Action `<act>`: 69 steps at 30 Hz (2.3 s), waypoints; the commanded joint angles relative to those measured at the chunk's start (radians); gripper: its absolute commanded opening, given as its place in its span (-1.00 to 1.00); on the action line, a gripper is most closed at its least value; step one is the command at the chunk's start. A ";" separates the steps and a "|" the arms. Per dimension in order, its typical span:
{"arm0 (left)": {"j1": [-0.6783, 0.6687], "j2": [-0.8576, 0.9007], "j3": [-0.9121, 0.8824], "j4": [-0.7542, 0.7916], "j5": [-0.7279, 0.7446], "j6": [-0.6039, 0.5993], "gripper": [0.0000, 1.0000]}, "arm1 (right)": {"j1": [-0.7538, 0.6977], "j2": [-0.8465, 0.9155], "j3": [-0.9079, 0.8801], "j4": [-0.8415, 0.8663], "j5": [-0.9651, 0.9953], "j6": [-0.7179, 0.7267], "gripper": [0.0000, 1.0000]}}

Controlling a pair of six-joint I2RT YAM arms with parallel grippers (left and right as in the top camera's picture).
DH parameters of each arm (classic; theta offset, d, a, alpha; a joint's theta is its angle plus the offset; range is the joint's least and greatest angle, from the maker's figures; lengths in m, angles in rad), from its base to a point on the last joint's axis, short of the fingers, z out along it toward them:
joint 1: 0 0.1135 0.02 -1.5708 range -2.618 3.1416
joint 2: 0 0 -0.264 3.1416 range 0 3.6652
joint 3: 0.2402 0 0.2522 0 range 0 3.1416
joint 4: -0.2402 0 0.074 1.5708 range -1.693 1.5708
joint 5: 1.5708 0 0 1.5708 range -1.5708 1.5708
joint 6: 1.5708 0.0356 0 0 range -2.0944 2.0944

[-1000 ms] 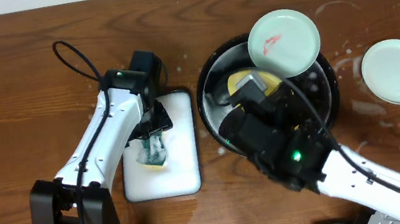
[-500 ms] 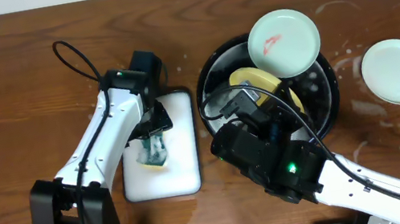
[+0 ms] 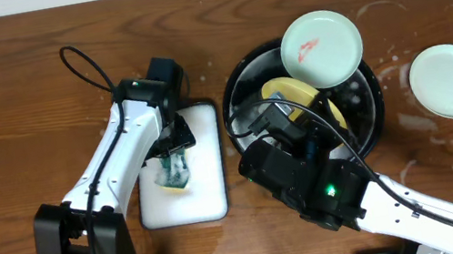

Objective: Clean dirty plates on tray and stack at the side
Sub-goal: 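Tilt the yellow plate up on edge with the right gripper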

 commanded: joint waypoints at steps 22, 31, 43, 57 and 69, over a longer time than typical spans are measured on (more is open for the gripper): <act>0.001 -0.002 -0.004 -0.004 -0.013 0.007 0.62 | 0.010 -0.023 0.013 0.002 0.043 -0.031 -0.98; 0.001 -0.002 -0.004 -0.004 -0.013 0.007 0.62 | 0.010 -0.023 0.013 0.001 0.043 -0.033 -0.98; 0.000 -0.002 -0.004 -0.004 -0.013 0.007 0.62 | 0.010 -0.023 0.013 -0.014 0.043 -0.032 -0.98; 0.001 -0.002 -0.004 -0.004 -0.013 0.007 0.62 | 0.008 -0.023 0.013 -0.011 0.043 -0.032 -0.98; 0.000 -0.002 -0.004 -0.004 -0.013 0.007 0.62 | 0.008 -0.023 0.013 -0.011 0.043 -0.032 -0.98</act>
